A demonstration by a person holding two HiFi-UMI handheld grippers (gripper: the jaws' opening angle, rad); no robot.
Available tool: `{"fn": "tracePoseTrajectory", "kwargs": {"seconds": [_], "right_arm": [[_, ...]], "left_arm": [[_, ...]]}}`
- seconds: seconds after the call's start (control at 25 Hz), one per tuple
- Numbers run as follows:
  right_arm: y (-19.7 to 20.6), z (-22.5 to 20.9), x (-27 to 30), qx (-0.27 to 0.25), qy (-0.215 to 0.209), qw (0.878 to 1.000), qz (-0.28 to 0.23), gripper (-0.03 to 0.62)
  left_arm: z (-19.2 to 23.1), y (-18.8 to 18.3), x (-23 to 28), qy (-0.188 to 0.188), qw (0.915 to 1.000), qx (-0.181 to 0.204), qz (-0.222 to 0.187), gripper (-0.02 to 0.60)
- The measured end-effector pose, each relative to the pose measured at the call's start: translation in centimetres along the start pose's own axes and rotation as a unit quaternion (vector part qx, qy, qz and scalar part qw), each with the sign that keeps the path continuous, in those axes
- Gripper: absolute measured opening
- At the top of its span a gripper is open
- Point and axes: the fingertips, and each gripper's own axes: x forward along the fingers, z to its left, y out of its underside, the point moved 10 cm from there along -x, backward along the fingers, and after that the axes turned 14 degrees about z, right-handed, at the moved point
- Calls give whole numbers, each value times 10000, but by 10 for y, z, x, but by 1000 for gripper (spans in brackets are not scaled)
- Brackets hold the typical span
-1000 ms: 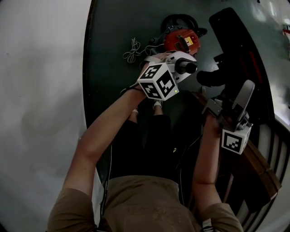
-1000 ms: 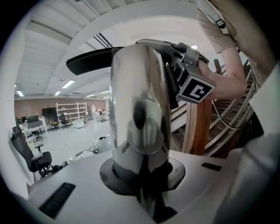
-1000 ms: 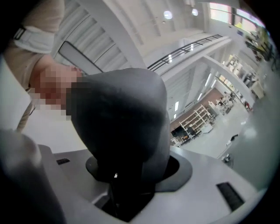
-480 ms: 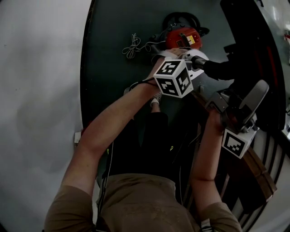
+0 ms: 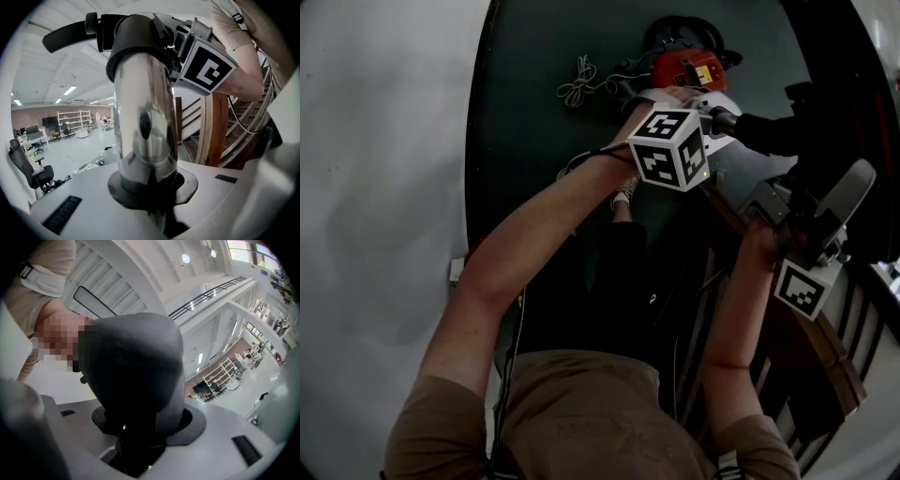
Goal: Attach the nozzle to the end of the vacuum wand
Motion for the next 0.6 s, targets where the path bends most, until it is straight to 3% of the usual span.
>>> {"fn": "tracePoseTrajectory", "kwargs": {"seconds": [0.24,0.44,0.6], "right_arm": [[-4,16,10,-73,379,9991,153,216],[0,31,44,-1220,335,9908,485,216],[1,15,20,-339,449,9983,172,216]], "left_arm": [[4,1,-13,35,10000,-49,-8,38],[28,-3,4,221,9997,-6,63,38],[17,2,-2,134,9999,-36,-2,38]]}}
